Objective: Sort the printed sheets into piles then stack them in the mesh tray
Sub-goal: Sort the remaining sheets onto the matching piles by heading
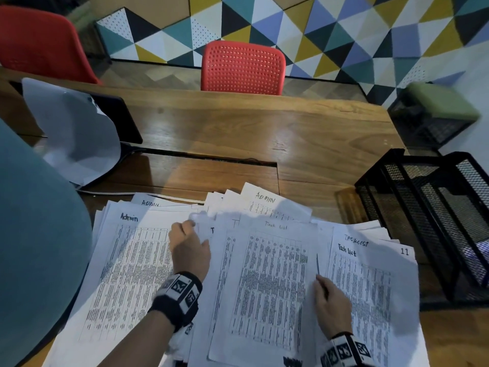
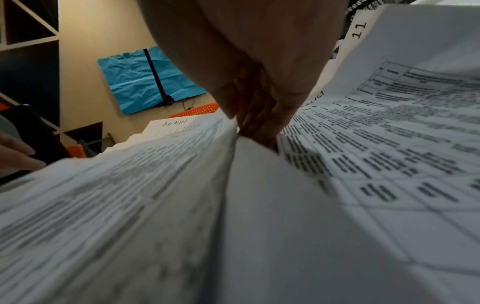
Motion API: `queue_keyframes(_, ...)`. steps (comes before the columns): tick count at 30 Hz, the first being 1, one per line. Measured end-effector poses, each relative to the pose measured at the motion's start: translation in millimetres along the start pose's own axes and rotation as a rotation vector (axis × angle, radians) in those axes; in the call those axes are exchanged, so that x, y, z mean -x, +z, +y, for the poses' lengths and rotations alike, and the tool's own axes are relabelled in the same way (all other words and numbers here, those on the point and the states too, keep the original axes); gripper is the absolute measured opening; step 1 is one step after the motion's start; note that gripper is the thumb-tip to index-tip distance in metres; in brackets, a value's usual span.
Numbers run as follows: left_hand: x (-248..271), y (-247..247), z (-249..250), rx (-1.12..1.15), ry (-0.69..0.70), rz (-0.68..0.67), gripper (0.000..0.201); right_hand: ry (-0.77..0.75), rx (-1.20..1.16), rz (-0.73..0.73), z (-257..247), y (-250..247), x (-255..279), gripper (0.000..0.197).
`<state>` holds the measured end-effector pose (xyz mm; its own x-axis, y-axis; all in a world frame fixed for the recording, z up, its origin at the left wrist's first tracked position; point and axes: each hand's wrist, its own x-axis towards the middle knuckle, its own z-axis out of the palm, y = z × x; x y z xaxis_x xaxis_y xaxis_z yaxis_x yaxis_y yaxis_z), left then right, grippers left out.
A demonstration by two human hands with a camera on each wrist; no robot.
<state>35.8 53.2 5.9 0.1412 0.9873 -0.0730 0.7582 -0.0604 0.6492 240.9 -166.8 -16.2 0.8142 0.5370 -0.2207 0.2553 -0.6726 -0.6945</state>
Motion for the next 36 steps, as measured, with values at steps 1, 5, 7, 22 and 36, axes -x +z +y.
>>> queue_keyframes(1,-1.0,1.4,2.9,-0.023,0.043,-0.018,0.049,0.013,-0.037,0.002,-3.3,0.1,-1.4,0.037)
queue_keyframes(5,-3.2,16.6,11.8,-0.053,-0.126,-0.273,0.057,0.058,-0.071,-0.015,-19.6,8.8,-9.9,0.047)
queue_keyframes(7,-3.3,21.8,12.5,-0.025,-0.211,-0.361,0.050,0.019,-0.021,0.017,-20.8,14.4,-14.9,0.027)
queue_keyframes(22,6.1,-5.0,0.8,0.904,-0.294,-0.740,0.034,0.120,-0.808,-0.071,-9.5,-3.7,-14.4,0.020)
queue_keyframes(36,-37.5,-8.6,-0.8,-0.230,0.137,-0.374,0.047,0.228,-0.669,-0.232,-10.6,-0.8,-3.9,0.028)
